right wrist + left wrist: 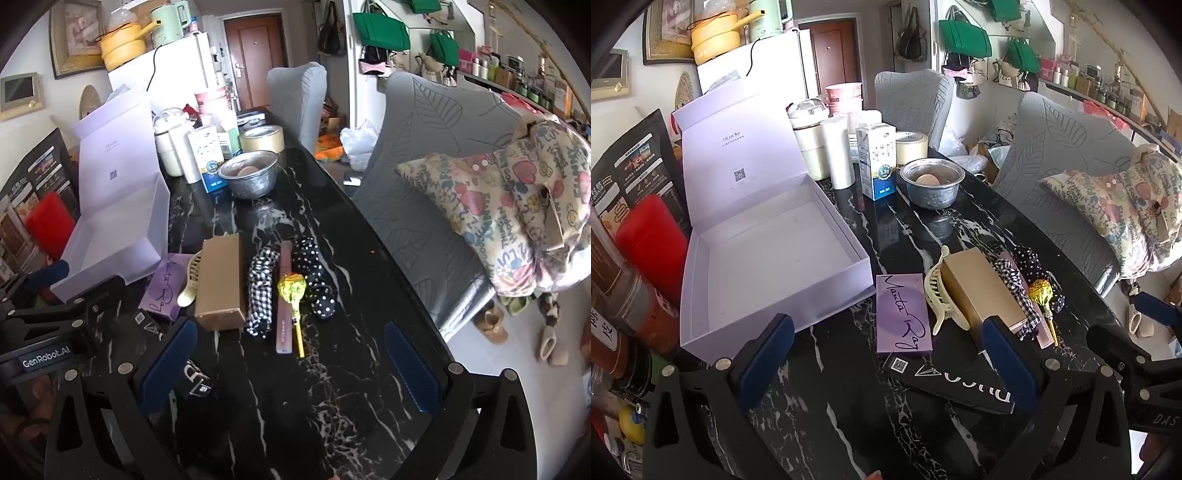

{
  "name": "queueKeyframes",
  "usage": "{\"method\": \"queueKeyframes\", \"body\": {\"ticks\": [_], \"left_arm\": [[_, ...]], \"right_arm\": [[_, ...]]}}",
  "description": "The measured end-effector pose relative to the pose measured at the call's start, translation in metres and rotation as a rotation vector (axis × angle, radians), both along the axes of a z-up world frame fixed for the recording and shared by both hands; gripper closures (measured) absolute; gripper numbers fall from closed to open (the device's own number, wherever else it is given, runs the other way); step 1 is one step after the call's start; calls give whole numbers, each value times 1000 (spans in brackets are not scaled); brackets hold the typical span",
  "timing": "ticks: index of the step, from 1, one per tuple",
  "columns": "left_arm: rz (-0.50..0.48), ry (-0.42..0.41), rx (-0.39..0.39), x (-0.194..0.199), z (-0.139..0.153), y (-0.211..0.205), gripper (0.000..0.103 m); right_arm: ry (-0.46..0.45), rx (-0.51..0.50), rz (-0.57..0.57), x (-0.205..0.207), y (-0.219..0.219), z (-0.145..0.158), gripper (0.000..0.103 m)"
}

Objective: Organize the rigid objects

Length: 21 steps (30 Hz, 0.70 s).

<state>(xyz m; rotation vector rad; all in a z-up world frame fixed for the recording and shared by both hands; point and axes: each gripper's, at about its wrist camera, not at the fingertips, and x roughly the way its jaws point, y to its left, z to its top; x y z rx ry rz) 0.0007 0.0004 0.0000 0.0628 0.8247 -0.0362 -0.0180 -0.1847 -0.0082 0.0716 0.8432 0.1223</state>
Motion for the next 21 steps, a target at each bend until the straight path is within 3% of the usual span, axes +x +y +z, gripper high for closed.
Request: {"method": "queueKeyframes", "body": {"ticks": [21], "left_arm": [[-8,2,-19,-2,0,2,0]], "right_arm": [[-11,-1,8,2,1,5,0]]}}
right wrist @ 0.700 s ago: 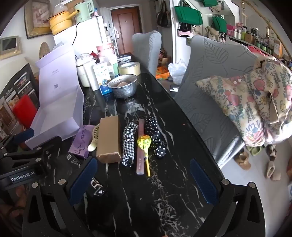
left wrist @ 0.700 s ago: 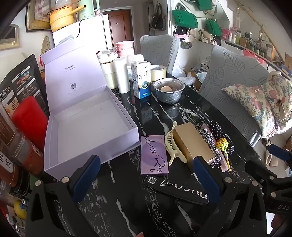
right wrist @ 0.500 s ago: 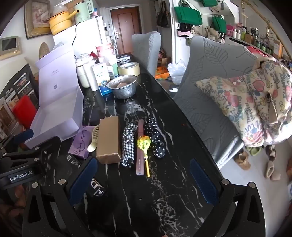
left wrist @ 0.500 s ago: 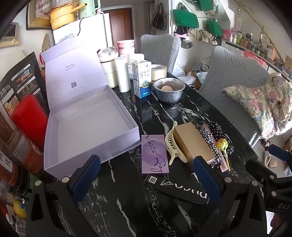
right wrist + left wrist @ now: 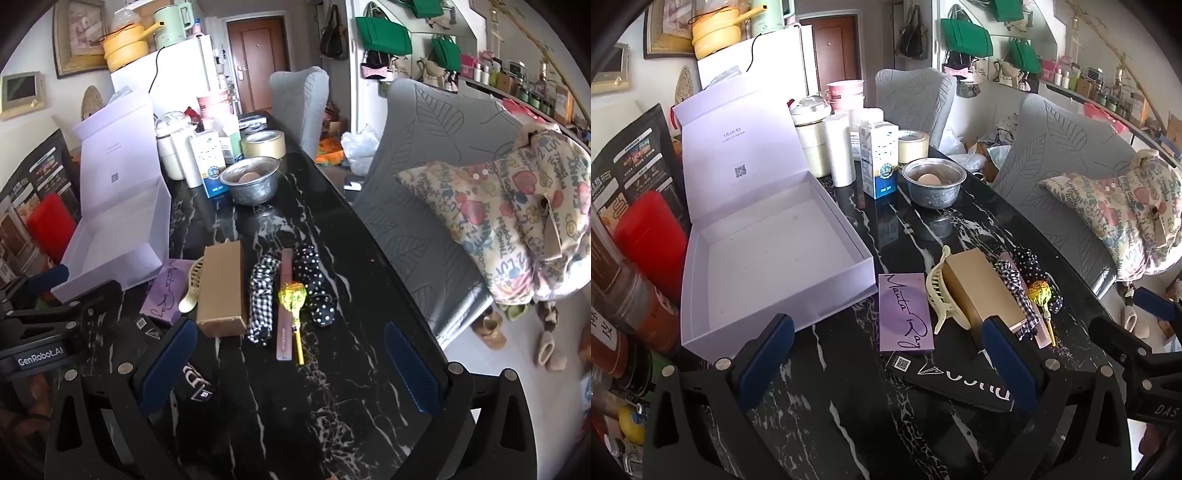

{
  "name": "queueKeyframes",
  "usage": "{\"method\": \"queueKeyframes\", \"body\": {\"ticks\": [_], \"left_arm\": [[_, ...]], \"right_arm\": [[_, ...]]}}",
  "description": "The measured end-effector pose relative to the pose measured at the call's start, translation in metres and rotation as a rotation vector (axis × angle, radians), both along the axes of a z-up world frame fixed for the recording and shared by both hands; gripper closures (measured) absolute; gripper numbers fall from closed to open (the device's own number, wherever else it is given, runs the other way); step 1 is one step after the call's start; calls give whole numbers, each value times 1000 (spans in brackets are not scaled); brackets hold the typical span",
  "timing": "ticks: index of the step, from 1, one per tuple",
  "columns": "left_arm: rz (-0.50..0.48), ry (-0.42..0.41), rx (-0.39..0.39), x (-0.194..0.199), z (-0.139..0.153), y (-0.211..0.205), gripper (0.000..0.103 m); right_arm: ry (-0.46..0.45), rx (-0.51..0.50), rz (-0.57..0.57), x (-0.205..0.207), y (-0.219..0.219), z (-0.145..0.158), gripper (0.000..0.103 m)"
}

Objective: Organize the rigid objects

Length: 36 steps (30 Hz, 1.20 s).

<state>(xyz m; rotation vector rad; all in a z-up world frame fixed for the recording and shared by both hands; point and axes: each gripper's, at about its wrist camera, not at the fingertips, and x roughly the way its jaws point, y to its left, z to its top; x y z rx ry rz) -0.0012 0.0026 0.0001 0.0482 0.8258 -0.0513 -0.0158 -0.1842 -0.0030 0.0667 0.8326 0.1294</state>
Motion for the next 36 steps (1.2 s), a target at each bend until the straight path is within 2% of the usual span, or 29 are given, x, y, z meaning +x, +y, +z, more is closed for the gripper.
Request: {"method": "queueKeyframes", "body": {"ticks": [8,36], "left_arm": [[-4,19,3,-1,-1,-1,0],[3,12,-17,-8,6,2,0]], "right_arm": [[-2,-8,-3,1,-1,0,0],[-12,-8,-15,-7,-6,2,0]]}}
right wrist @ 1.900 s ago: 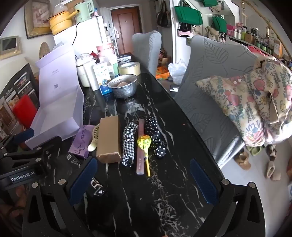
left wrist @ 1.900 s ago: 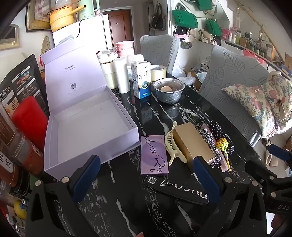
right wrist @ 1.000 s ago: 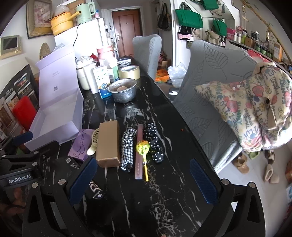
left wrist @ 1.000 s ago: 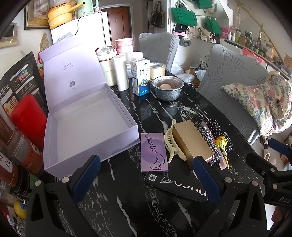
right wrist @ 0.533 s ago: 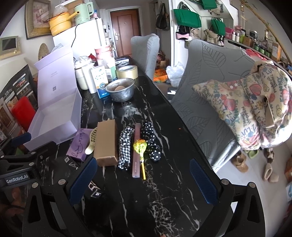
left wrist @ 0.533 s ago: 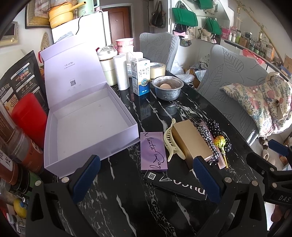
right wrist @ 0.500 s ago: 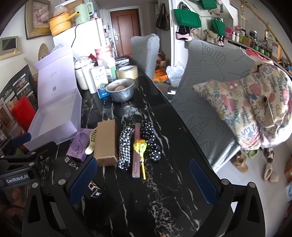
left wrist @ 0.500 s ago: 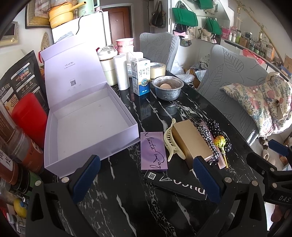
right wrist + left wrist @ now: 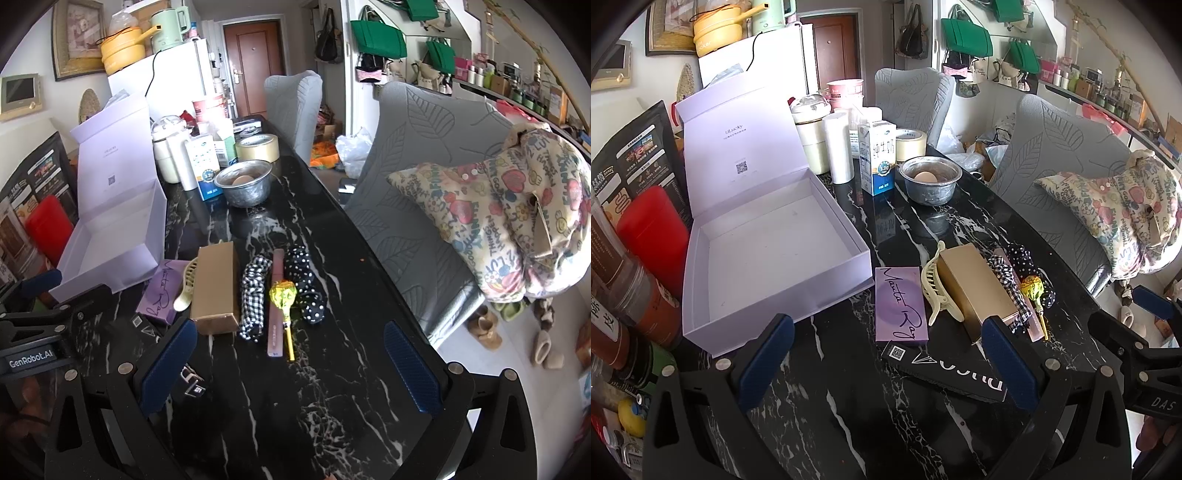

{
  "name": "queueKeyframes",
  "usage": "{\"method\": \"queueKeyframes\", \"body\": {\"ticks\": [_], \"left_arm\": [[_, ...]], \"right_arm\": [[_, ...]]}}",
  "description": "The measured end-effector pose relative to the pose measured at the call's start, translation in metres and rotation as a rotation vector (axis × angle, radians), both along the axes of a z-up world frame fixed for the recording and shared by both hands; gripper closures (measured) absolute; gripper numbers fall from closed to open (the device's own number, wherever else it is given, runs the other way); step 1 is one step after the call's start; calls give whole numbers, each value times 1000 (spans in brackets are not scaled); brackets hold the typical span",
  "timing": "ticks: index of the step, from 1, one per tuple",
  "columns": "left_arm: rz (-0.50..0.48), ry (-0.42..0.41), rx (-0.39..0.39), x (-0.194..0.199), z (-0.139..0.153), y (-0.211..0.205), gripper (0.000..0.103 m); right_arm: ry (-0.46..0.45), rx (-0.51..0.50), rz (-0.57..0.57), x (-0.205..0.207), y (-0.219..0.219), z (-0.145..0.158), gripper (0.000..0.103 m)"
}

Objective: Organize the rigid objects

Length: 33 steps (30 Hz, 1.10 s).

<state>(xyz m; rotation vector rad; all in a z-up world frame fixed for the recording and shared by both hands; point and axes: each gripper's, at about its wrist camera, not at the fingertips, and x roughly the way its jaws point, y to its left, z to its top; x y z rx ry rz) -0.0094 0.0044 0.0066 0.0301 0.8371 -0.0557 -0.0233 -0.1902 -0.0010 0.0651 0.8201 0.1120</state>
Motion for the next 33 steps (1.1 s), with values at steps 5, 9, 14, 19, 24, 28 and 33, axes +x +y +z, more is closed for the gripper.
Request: {"method": "queueKeyframes", "body": {"ticks": [5,9,14,19,24,28,33], "left_arm": [[-1,-1,2,-1,1,0,0],[-2,-1,0,-3,2,-1,0],[-3,-3,0,-6,3,-2,0],[0,-3,-4,-12,3,-4,0],[13,-3,-15,-22,1,-4,0],[22,10,-15,-30,-7,-2,0],[37,34,-18,-37,-19,5,0]], "right_arm": [[-6,1,1,-1,0,1,0],[-9,1,2,-3,0,2,0],[-15,5,-5,-6,-3,3,0],[-18,3,-6,-12,-5,4,0],[-22,5,-4,-21,-8,3,0],[-22,19,9,-28,-9,-2,0],[-15,40,52,-34,-6,-12,0]]}}
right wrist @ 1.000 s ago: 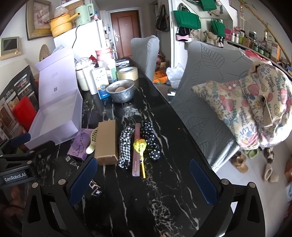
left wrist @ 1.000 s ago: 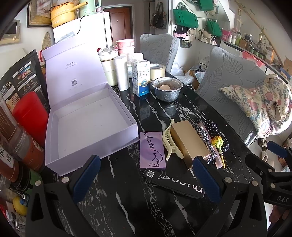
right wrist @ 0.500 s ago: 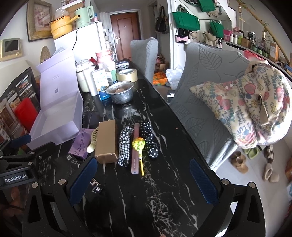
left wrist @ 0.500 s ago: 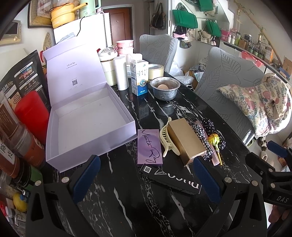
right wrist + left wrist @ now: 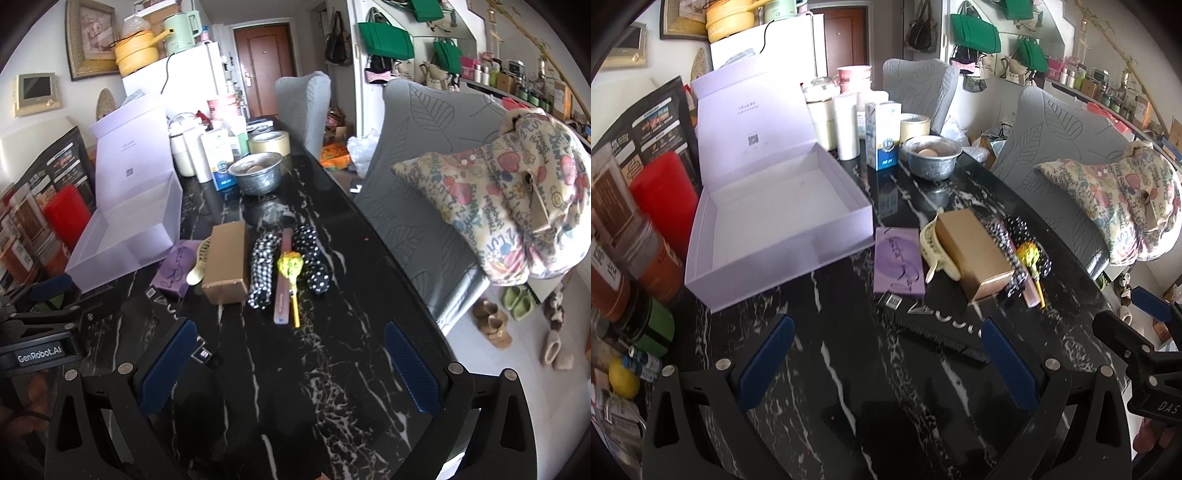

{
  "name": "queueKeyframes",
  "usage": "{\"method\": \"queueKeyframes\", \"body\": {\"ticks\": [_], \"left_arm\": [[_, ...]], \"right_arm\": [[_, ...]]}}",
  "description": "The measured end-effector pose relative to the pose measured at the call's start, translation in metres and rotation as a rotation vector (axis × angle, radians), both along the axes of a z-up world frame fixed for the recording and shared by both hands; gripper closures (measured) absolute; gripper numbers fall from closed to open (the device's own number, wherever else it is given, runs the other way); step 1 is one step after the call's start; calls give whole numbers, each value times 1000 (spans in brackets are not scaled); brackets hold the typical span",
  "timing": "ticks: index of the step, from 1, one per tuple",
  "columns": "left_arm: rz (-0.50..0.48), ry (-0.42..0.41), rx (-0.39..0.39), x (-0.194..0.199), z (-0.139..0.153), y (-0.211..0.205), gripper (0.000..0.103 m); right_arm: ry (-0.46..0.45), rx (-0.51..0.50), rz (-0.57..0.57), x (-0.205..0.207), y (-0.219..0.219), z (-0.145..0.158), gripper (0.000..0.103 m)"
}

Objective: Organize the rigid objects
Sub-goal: 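Grasp the black DUGO box with the left gripper while the right gripper approaches the yellow lollipop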

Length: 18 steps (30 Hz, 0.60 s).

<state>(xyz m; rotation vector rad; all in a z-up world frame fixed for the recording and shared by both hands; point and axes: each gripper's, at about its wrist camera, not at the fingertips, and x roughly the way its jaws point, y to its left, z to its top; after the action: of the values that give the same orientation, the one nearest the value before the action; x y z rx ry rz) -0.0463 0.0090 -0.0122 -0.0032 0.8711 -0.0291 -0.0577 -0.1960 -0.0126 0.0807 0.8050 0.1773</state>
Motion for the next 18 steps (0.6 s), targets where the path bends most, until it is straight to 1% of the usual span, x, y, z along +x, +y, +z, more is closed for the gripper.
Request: {"method": "queueKeyframes", "body": {"ticks": [7,12,15,18], "left_arm": [[16,37,-34,-2,-16,9,0],[19,74,-84,0,-27,5,0],[17,83,-79,5,-31,-5,0],[18,95,-75,13,-35,-13,3]], "right_arm": [[6,28,55,-2,9,-12,0],[18,30,81,1,14,-21,1],[17,17,84,1,14,-25,1],[19,16,77,2,10,-29,1]]}}
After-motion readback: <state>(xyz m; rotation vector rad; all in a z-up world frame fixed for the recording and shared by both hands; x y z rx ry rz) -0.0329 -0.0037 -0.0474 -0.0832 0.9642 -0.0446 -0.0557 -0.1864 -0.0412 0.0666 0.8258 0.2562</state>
